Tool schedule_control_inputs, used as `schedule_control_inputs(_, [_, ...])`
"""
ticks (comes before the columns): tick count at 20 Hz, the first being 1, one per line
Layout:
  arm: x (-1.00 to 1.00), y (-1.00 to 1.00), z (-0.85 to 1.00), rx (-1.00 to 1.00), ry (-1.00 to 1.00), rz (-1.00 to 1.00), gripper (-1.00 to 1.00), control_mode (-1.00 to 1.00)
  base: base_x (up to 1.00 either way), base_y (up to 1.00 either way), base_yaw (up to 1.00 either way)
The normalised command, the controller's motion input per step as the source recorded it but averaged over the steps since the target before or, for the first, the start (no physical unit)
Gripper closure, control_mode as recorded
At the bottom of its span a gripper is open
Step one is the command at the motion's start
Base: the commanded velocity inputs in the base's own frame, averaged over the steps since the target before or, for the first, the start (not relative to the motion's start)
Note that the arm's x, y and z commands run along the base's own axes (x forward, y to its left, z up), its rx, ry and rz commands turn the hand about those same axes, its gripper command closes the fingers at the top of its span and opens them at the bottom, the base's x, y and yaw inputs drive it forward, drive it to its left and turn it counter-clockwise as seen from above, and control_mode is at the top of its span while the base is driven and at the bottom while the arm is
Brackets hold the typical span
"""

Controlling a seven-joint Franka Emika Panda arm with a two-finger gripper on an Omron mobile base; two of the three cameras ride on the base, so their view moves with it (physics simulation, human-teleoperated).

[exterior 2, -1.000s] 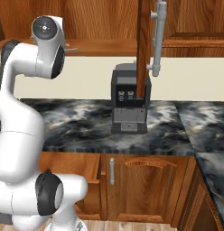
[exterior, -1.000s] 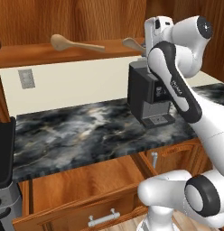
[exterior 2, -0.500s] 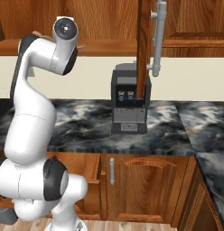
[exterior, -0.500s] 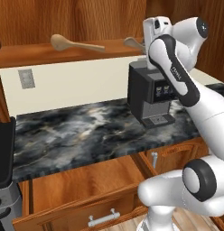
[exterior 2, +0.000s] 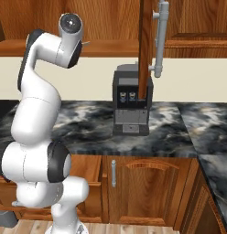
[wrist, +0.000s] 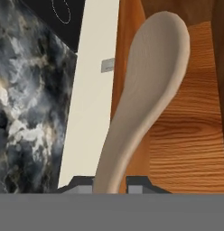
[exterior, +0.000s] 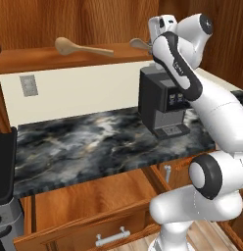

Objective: Organize the utensils by type. Pick up the wooden spoons from the counter and place them in the open cabinet. Then pick up the metallic utensils from the counter and place them in the open drawer.

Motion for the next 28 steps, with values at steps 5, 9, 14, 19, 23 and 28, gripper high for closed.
schedule_control_inputs(5, [0.49,-0.04,0.02,-0.01,0.00,0.00,1.00,-1.00,0.00,0.00,0.00])
schedule_control_inputs(9, [0.44,-0.01,0.01,0.00,0.00,0.00,1.00,-1.00,0.00,0.00,0.00])
schedule_control_inputs(14, [0.30,0.00,0.00,0.00,-0.01,0.00,1.00,-1.00,0.00,0.00,0.00])
schedule_control_inputs(19, [0.36,0.00,0.00,0.00,-0.13,0.00,1.00,-1.00,0.00,0.00,0.00])
schedule_control_inputs(23, [0.43,0.00,0.02,0.00,-0.06,0.00,1.00,-1.00,0.00,0.00,0.00])
schedule_control_inputs(28, [0.30,0.00,-0.04,0.00,0.00,0.00,1.00,-1.00,0.00,0.00,0.00])
